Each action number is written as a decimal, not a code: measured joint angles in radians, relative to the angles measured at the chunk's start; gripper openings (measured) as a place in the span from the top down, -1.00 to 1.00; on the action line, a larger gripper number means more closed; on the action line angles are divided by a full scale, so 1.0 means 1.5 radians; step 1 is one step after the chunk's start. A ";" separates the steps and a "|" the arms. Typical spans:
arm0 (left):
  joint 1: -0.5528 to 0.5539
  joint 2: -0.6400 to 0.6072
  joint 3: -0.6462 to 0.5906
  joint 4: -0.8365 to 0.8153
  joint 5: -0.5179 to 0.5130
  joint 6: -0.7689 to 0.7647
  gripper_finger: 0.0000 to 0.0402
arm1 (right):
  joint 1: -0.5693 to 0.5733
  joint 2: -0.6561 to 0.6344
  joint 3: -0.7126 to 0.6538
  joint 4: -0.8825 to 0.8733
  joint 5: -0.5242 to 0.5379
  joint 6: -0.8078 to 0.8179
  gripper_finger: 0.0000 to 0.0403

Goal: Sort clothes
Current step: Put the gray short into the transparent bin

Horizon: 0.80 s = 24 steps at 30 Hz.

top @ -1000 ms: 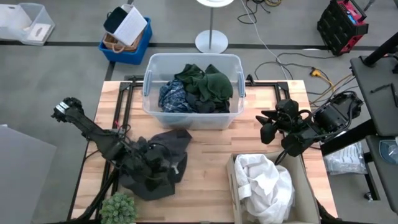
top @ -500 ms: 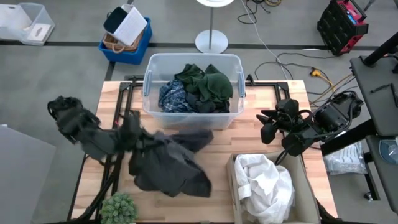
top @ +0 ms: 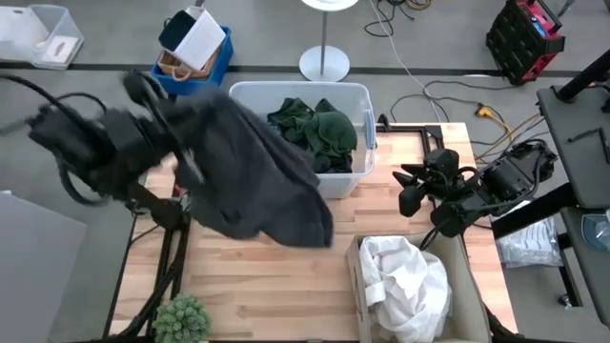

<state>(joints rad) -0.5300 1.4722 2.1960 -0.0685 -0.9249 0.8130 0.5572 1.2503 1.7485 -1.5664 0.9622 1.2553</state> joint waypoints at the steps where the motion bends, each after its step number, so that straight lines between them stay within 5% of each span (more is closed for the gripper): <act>1: 0.013 -0.002 0.001 0.045 0.013 0.047 1.00 | -0.002 0.000 0.000 0.000 0.005 0.000 0.31; 5: 0.089 0.005 0.038 0.094 0.105 0.122 1.00 | -0.012 0.000 0.000 0.000 0.006 0.000 0.35; 14: 0.371 0.048 0.094 0.101 0.250 0.024 1.00 | -0.021 0.000 0.000 0.000 0.006 0.000 0.36; 24: 0.616 0.144 0.098 0.027 0.424 -0.484 1.00 | -0.023 0.001 -0.001 0.000 0.006 0.000 0.30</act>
<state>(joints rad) 0.3948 1.6881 2.3425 -0.0281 -0.2893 0.0872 0.5228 1.2510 1.7477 -1.5661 0.9714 1.2556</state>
